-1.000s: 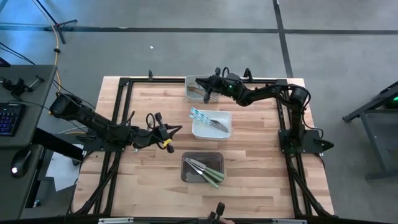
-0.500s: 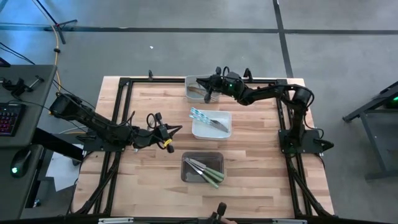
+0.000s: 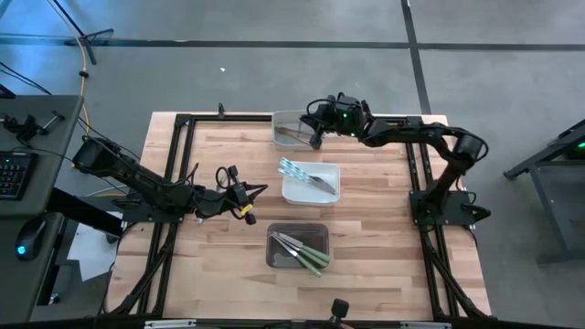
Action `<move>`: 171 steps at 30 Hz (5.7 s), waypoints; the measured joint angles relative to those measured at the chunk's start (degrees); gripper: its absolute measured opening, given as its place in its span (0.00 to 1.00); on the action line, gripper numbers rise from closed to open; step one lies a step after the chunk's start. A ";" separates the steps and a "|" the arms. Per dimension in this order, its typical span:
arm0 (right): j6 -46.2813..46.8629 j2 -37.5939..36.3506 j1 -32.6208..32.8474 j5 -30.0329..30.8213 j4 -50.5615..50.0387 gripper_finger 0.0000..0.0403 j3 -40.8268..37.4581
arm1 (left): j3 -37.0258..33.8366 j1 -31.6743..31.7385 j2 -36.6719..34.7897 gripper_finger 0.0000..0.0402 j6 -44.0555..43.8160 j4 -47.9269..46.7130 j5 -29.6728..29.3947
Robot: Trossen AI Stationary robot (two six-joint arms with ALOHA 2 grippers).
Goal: Sort silverware by color (type)
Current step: Put the gold table knife into the gray bin, then put the white-blue table knife into the white bin
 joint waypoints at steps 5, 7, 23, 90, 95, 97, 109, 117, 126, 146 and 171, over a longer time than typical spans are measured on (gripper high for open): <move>1.83 -2.07 0.03 3.04 -8.81 0.00 0.02 | 0.00 0.00 0.00 0.01 -0.02 0.07 0.00; 3.16 -2.51 -0.09 4.22 -15.57 0.00 -0.55 | 0.00 0.00 0.00 0.01 -0.02 0.05 0.00; 4.72 -5.39 -0.02 7.96 -28.16 0.00 -0.40 | 0.00 0.04 0.00 0.01 -0.84 0.20 0.39; 3.04 -40.07 28.49 10.81 -6.24 0.00 -26.82 | 3.76 20.27 -7.89 0.14 -51.74 -87.42 48.62; 3.04 -40.05 29.42 12.28 -7.81 0.00 -26.82 | 3.96 18.87 -8.02 0.02 -50.42 -86.00 51.54; 3.04 -40.05 29.75 12.28 -8.19 0.00 -26.82 | 3.96 18.11 -8.02 0.02 -50.40 -85.89 51.98; 3.04 -40.05 31.53 12.39 -8.25 0.00 -26.82 | 5.25 14.05 -7.51 0.05 -53.86 -82.24 51.02; 3.04 -40.02 31.69 12.37 -8.45 0.00 -26.80 | 7.64 8.98 -7.39 0.24 -58.84 -85.30 46.26; 3.02 -40.00 31.69 12.35 -8.47 0.00 -26.80 | 8.16 0.31 -6.90 0.32 -73.57 -90.10 46.26; 2.99 -40.00 31.69 12.27 -9.91 0.00 -26.80 | 4.07 -6.56 -3.36 0.09 -70.42 -85.24 48.01; -21.46 -8.55 47.05 33.54 5.00 0.19 -12.71 | 6.97 2.93 -13.54 0.09 -71.76 -46.09 49.66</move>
